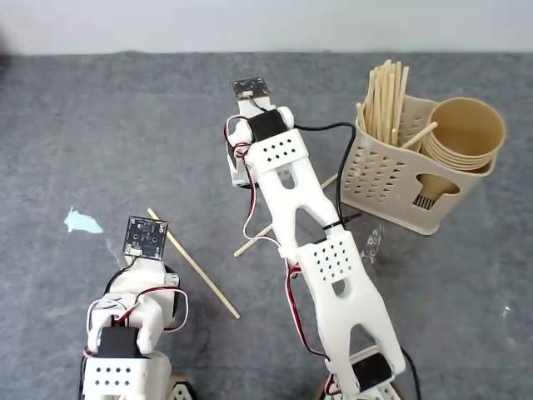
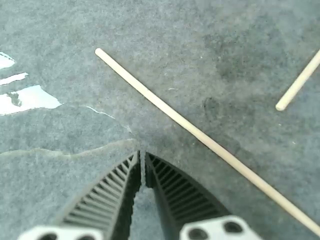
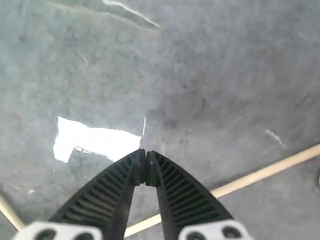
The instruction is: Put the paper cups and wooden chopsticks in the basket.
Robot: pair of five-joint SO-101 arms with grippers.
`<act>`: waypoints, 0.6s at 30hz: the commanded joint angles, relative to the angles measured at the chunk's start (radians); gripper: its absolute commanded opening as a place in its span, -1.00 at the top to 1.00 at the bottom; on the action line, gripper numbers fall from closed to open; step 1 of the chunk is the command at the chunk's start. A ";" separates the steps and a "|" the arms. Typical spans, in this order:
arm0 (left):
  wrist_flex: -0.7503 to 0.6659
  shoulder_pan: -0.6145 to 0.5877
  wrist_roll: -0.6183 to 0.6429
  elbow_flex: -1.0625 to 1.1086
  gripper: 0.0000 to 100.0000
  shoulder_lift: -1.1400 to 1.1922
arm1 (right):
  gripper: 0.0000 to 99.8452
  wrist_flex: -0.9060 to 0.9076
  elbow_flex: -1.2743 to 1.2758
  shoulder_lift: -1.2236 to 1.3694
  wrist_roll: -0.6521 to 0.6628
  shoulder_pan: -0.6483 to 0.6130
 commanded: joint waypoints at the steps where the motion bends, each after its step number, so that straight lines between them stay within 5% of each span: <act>1: -0.015 -0.002 -0.005 -0.007 0.97 -0.009 | 0.97 0.048 0.104 -0.157 -0.026 -0.016; 13: -0.015 -0.002 -0.005 -0.007 0.97 -0.009 | 0.97 0.042 0.582 -0.464 -0.143 -0.002; 18: -0.015 -0.002 -0.005 -0.007 0.97 -0.009 | 0.70 0.041 0.585 -0.446 -0.178 0.024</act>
